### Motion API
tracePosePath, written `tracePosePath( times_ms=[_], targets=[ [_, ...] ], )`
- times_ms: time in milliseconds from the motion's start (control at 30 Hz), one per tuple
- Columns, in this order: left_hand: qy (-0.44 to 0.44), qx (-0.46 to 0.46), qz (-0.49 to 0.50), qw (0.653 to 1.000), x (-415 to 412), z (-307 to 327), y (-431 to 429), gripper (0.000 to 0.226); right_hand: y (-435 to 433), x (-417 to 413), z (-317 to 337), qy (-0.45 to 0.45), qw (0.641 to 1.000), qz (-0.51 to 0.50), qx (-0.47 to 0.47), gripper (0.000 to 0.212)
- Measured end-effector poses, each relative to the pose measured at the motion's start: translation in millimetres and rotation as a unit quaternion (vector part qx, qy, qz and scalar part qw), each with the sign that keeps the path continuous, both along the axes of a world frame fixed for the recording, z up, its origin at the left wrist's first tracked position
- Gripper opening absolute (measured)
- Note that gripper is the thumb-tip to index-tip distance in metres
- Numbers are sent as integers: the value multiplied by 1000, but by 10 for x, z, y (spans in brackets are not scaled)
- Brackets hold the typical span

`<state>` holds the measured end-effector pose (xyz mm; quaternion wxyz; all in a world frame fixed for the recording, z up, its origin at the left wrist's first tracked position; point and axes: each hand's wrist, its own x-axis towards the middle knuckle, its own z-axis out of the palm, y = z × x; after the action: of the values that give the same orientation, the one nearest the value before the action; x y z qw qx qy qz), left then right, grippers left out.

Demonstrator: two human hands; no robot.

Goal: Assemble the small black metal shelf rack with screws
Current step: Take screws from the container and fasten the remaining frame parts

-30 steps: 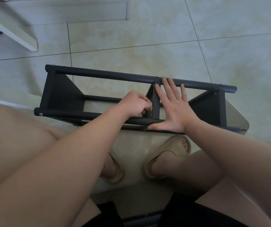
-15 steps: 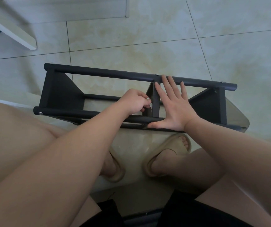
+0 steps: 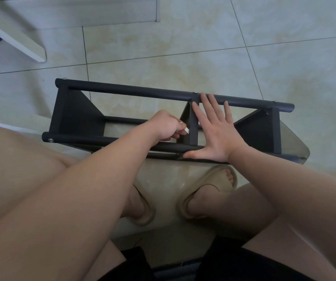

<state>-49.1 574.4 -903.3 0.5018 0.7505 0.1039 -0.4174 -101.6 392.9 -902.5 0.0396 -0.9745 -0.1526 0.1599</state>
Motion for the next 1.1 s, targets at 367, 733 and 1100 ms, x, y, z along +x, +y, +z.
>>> tracePosePath(
  times_ms=[367,733,1100],
  targets=[
    [59,9,-7,998,11,114,-6,15,9,-12,7,0,1000,-1,-6,137],
    [44,0,-58,997,15,38,67,18,13,-21,28,-2,1000,-1,0,136],
    [-26,29,-134,990,-13,-20,113,24,21,-17,41,3,1000,0,-14,136]
  ],
)
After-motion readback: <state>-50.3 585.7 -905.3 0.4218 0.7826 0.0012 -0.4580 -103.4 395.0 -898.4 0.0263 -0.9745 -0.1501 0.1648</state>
